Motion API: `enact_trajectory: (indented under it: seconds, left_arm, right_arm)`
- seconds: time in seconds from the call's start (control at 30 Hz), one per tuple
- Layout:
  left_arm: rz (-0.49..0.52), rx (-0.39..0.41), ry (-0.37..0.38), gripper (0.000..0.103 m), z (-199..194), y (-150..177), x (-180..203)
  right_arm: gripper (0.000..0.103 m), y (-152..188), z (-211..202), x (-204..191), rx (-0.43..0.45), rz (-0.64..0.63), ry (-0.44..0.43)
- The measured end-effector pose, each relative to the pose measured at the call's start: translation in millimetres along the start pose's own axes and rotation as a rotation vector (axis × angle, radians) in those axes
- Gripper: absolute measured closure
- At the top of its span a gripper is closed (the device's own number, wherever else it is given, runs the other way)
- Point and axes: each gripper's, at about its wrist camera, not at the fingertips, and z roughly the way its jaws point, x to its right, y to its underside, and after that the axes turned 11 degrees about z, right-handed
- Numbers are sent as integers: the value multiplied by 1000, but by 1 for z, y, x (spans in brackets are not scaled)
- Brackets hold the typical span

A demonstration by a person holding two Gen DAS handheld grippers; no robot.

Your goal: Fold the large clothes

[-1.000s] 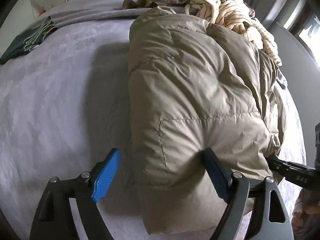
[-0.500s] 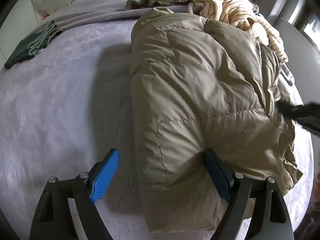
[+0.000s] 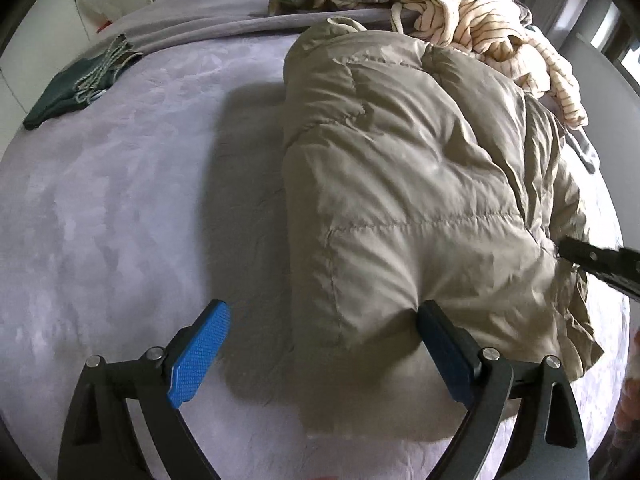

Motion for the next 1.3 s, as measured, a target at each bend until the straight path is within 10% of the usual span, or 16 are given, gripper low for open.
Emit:
enact_trajectory:
  seconds: [0.43, 0.47, 0.6, 1.3]
  left_arm:
    - [37, 30, -79, 0, -81, 30, 15]
    - [43, 39, -84, 0, -90, 33, 16]
    - [59, 71, -95, 0, -121, 45, 22]
    - [11, 168, -148, 0, -218, 65, 23]
  right_arm:
    - [81, 71, -66, 5, -22, -15, 21]
    - [79, 77, -74, 3, -11, -26, 30]
    - [18, 98, -106, -6, 57, -54, 61]
    - [0, 120, -204, -49, 282, -160, 116]
